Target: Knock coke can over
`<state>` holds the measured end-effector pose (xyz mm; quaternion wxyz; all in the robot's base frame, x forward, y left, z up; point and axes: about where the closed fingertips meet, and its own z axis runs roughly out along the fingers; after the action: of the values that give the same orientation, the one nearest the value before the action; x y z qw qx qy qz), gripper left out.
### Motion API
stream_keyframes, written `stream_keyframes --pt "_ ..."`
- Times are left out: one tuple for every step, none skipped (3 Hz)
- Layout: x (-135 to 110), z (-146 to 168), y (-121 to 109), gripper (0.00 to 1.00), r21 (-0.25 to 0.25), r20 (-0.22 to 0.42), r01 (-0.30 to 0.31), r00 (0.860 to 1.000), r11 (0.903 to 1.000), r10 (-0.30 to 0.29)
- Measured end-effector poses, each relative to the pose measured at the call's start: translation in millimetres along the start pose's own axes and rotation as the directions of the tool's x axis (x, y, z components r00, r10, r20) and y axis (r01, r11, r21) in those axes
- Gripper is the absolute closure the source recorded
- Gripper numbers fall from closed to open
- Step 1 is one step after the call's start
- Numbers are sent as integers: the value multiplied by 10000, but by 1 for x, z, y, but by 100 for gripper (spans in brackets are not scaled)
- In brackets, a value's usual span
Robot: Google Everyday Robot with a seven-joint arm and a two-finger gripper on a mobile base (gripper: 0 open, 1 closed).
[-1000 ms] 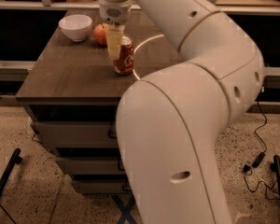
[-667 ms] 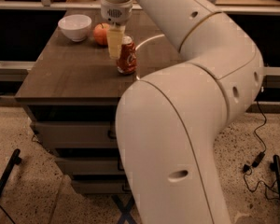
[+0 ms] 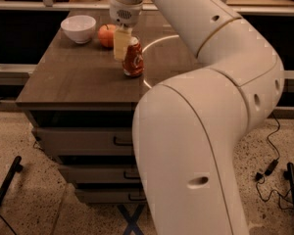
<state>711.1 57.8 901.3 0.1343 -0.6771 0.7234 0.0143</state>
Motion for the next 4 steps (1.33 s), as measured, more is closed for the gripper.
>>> stream_keyframes --pt "12 -8 1 100 -138 844 -252 9961 9996 263" --pt "53 -50 6 100 -638 3547 -890 9290 9940 1059" --pt "69 -72 9 100 -925 4630 -1067 8756 9900 1376" --pt "73 -80 7 100 -1116 5424 -1315 8225 9850 1712"
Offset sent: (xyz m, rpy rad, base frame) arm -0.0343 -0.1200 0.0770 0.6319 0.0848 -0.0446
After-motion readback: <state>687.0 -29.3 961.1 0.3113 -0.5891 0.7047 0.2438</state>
